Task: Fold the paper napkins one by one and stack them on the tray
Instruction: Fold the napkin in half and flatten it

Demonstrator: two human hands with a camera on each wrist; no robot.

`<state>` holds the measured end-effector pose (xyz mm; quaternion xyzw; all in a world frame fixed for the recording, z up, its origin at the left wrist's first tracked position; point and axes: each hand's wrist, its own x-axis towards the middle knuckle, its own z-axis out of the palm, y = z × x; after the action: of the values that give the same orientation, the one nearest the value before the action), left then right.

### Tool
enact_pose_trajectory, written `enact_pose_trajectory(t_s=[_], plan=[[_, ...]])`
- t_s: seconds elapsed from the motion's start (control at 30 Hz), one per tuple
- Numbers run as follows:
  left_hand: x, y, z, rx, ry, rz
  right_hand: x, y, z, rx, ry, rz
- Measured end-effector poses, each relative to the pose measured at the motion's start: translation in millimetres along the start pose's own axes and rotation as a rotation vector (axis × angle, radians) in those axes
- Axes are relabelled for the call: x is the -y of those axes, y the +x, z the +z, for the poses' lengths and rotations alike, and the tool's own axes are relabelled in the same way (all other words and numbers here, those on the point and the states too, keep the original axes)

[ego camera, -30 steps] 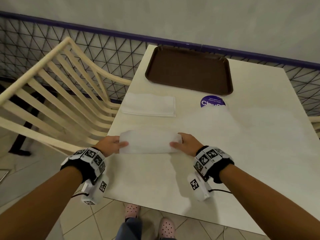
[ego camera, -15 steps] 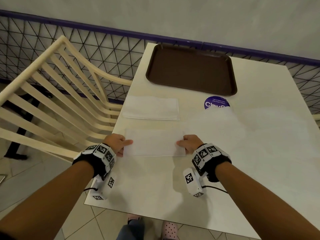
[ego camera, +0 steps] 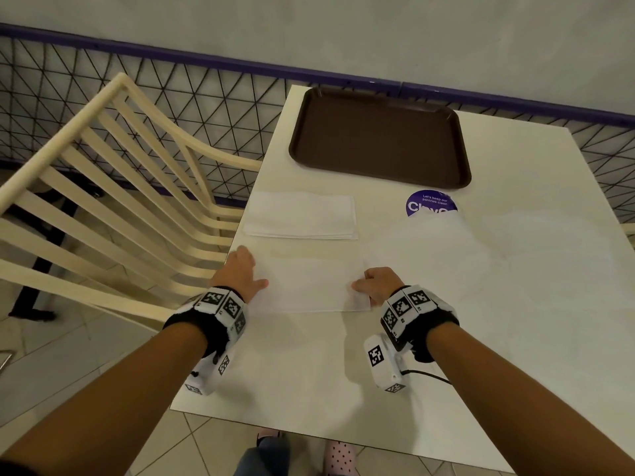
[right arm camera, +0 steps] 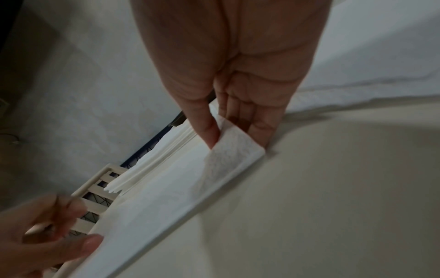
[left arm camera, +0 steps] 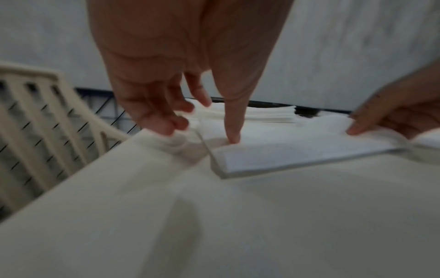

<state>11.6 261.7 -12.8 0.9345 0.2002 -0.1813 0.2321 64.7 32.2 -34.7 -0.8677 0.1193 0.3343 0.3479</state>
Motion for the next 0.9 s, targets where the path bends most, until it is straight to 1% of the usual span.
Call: enact_pose_trajectory(t_s=[0.07,0.1,0.13,0.17,0.2,0.27,0.33,0.4,0.47,0.5,0.53,0.57,0.6,0.63,0.67,0.7,0.77,0.9], plan=[[-7,-3,3,-0.128,0.228,0.184,0,0,0,0.001,-0.02,-0.002],[-12,-5,5,-0.155,0.348,0.296,2,-2,-1,-0.001,-0.037,-0.001],[-15,-7,10,-0.138,0.436,0.387,2,-2,-1,-0.008,-0.059,-0.006],[-17,-7,16,-0.102,0.475,0.429,2,-4,-1,-0.011,-0.082,-0.007],[-20,-8,20,-0.061,0.489,0.421,2,-3,-1,-0.015,-0.1,-0.021],[-23,-12,25,-0.007,0.448,0.351,2,-3,-1,-0.016,-0.11,-0.024],[-25,-17,31,0.018,0.406,0.302,4,-9,0,-0.029,-0.114,-0.038],[-27,-21,36,0.009,0.416,0.283,6,-14,-1,-0.05,-0.124,-0.069],[-27,-22,40,-0.019,0.423,0.275,5,-26,1,-0.125,-0.132,-0.143],[-27,-23,41,-0.03,0.426,0.273,3,-34,5,-0.191,-0.193,-0.21],[-26,-23,41,-0.04,0.43,0.272,3,-44,11,-0.255,-0.309,-0.293],[-26,-24,42,-0.052,0.435,0.274,1,-52,20,-0.279,-0.483,-0.377],[-26,-25,42,-0.061,0.442,0.279,-1,-60,31,-0.258,-0.661,-0.472],[-25,-26,43,-0.07,0.448,0.283,-4,-65,44,-0.2,-0.792,-0.546],[-25,-27,44,-0.081,0.452,0.285,-6,-70,55,-0.128,-0.863,-0.584],[-24,-27,45,-0.094,0.453,0.288,-9,-71,65,-0.074,-0.871,-0.585],[-23,-27,46,-0.106,0.45,0.293,-12,-72,76,0.018,-0.851,-0.533],[-23,-26,47,-0.108,0.435,0.301,-18,-71,70,0.077,-0.883,-0.442]])
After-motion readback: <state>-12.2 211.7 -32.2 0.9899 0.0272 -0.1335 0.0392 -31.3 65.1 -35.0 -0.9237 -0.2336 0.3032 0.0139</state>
